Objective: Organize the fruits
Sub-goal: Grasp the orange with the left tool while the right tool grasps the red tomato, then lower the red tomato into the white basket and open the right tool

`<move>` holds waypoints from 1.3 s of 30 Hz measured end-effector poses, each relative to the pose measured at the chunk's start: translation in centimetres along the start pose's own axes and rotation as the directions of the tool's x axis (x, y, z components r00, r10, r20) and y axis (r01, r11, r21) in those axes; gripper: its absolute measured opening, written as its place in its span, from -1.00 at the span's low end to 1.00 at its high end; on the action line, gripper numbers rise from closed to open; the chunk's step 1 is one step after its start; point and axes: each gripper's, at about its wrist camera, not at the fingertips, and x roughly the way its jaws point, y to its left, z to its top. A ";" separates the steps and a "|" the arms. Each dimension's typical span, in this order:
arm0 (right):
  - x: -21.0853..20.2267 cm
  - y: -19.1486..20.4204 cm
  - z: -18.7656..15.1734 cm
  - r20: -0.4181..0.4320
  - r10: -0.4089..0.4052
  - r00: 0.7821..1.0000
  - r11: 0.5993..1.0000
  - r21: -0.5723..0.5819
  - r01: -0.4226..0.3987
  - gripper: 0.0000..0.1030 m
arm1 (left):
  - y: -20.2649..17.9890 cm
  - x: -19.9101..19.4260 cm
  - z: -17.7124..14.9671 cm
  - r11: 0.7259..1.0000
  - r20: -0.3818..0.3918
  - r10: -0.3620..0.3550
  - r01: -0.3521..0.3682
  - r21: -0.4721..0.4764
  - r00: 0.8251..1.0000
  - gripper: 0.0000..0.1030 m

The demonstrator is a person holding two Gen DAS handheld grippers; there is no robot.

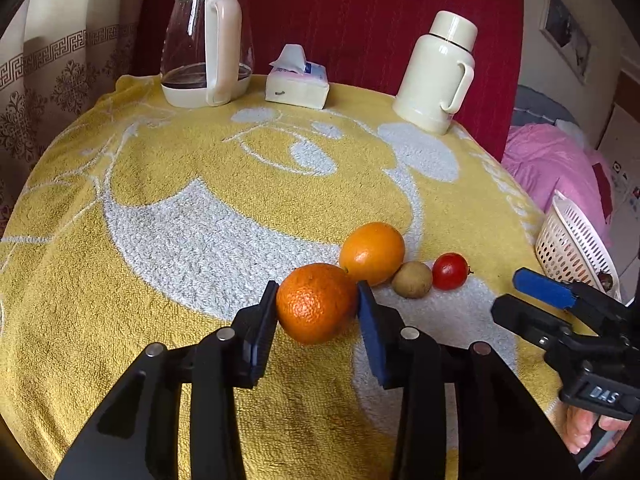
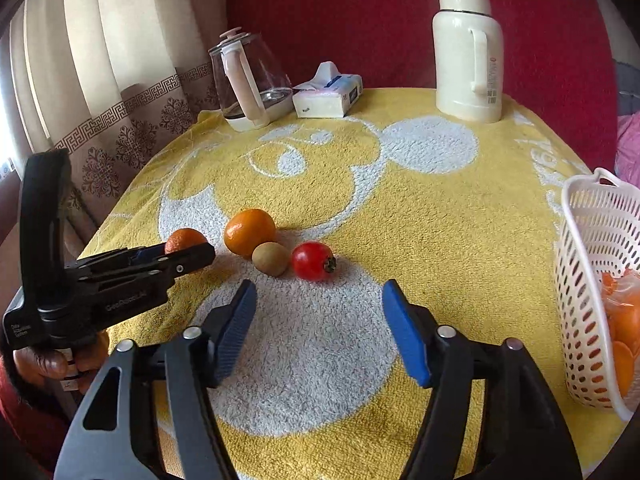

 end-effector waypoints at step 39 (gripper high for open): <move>-3.6 -1.5 2.0 0.142 -0.106 0.984 0.994 0.025 0.104 -0.42 | 0.0 -1.5 0.9 1.000 0.043 -0.007 0.008 -0.028 0.999 -0.24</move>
